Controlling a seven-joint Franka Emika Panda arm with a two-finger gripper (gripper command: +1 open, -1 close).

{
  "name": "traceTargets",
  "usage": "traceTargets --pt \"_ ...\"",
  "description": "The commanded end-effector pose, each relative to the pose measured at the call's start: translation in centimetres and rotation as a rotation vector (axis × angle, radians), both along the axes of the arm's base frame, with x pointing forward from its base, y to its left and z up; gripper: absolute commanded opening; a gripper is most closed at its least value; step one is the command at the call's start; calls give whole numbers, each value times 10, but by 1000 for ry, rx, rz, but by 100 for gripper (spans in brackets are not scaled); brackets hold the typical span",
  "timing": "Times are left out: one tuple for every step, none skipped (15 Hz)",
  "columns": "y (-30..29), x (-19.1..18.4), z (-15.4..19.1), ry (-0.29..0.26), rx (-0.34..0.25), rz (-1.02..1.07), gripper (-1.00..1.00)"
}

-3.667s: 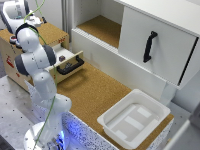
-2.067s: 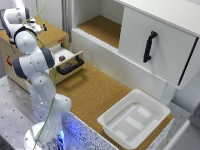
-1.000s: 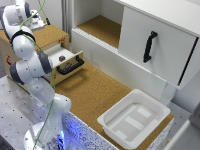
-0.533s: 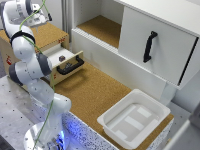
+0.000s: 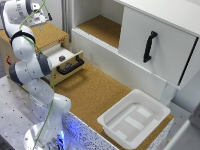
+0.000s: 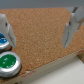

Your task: Turn off the green led light

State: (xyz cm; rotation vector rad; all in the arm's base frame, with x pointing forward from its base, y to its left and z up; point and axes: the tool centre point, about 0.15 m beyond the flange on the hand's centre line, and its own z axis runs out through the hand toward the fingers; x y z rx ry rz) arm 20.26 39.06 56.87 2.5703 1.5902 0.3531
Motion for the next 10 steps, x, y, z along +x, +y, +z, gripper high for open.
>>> traceTargets --pt "-25 16 2 28 34 -84 100" --pt "-38 22 3 32 45 -130 100" --pt "-49 27 3 39 56 -172 100" --pt "-60 32 3 45 68 -222 100" --pt "-70 36 2 49 75 -274 100" --pt "-78 40 0 60 82 -321 100" --pt "-92 46 -4 69 87 -394 100" --pt "-102 49 -7 86 103 -456 100" --pt "-109 50 -11 92 108 -495 100" --pt "-119 52 -17 106 116 -554 100"
